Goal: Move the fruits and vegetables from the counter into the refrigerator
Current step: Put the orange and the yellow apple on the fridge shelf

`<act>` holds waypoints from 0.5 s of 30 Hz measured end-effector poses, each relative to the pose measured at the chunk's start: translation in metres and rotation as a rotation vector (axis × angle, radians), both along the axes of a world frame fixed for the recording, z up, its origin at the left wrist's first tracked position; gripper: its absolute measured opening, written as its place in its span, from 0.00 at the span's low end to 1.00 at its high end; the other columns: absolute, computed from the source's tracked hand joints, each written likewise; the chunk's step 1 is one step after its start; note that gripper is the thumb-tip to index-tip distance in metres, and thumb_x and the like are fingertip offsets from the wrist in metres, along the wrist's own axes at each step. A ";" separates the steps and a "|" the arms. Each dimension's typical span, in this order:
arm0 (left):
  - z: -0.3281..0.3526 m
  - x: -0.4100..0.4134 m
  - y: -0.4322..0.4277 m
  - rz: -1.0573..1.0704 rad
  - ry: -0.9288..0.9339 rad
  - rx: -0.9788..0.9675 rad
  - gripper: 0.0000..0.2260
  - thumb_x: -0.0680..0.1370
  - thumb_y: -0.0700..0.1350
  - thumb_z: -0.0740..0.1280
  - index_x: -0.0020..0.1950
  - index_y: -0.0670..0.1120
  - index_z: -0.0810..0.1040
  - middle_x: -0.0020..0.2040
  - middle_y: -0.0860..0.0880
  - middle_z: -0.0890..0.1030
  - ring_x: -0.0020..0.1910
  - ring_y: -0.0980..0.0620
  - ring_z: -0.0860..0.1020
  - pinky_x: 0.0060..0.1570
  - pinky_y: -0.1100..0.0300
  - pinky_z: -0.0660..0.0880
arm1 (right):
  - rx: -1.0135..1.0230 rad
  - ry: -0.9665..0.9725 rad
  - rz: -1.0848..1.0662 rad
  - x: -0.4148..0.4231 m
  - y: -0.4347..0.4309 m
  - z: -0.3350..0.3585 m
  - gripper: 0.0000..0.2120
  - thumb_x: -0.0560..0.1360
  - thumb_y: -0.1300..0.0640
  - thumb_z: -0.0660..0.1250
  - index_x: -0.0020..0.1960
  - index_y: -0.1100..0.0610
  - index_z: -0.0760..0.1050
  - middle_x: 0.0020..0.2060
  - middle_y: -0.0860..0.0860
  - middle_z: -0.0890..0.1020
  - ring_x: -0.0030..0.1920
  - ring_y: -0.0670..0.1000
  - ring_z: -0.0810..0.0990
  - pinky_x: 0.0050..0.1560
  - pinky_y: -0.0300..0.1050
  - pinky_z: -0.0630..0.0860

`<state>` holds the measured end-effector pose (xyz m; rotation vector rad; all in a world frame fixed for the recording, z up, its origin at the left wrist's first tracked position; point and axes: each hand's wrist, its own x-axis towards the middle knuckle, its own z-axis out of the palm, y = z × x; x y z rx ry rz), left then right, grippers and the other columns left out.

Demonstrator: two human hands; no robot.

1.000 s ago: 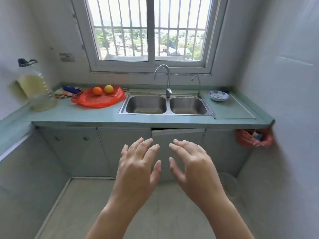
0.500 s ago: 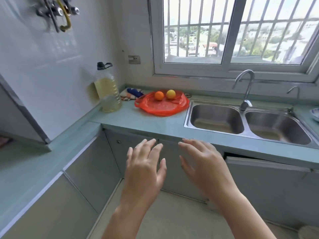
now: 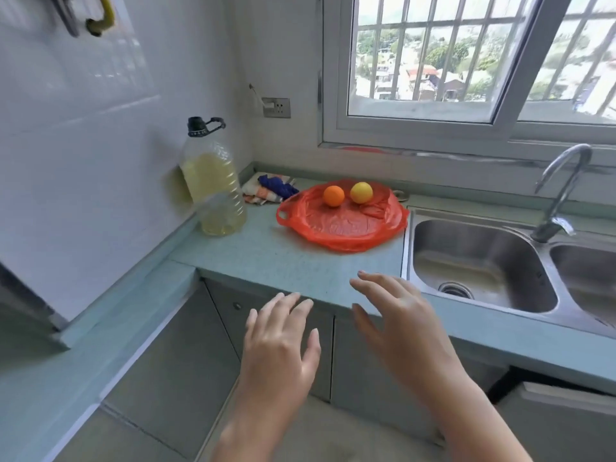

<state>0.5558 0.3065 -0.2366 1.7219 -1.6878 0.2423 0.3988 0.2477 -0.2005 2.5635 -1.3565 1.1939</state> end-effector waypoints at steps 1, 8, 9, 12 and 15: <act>0.001 0.001 -0.019 -0.006 -0.009 0.004 0.17 0.72 0.50 0.58 0.56 0.45 0.78 0.55 0.46 0.80 0.59 0.51 0.71 0.58 0.40 0.67 | -0.001 -0.005 -0.009 0.000 -0.018 -0.001 0.13 0.67 0.57 0.67 0.51 0.58 0.81 0.48 0.52 0.83 0.48 0.55 0.82 0.48 0.50 0.78; 0.030 -0.012 -0.167 -0.146 -0.050 0.071 0.19 0.73 0.50 0.57 0.59 0.46 0.76 0.57 0.47 0.79 0.60 0.46 0.75 0.59 0.42 0.70 | 0.005 -0.026 -0.073 -0.013 -0.148 0.008 0.15 0.68 0.57 0.66 0.52 0.59 0.80 0.49 0.54 0.83 0.50 0.57 0.81 0.51 0.52 0.77; 0.035 -0.012 -0.185 -0.160 -0.042 0.074 0.19 0.73 0.51 0.57 0.60 0.46 0.76 0.58 0.47 0.78 0.60 0.46 0.75 0.60 0.43 0.69 | 0.011 -0.034 -0.077 -0.015 -0.164 0.010 0.15 0.68 0.56 0.66 0.53 0.59 0.80 0.49 0.54 0.83 0.50 0.57 0.81 0.52 0.53 0.77; 0.037 -0.007 -0.228 -0.168 0.030 0.095 0.19 0.74 0.52 0.57 0.61 0.47 0.75 0.60 0.48 0.77 0.63 0.48 0.73 0.63 0.44 0.64 | 0.015 -0.040 -0.077 -0.014 -0.209 0.011 0.15 0.68 0.56 0.66 0.53 0.59 0.80 0.49 0.54 0.83 0.50 0.57 0.81 0.51 0.53 0.76; 0.023 0.003 -0.258 -0.162 0.074 0.151 0.19 0.74 0.52 0.57 0.62 0.47 0.75 0.61 0.48 0.77 0.63 0.48 0.72 0.64 0.41 0.67 | 0.048 -0.026 -0.074 -0.010 -0.242 0.004 0.15 0.68 0.56 0.66 0.53 0.59 0.80 0.49 0.54 0.83 0.50 0.57 0.81 0.51 0.53 0.77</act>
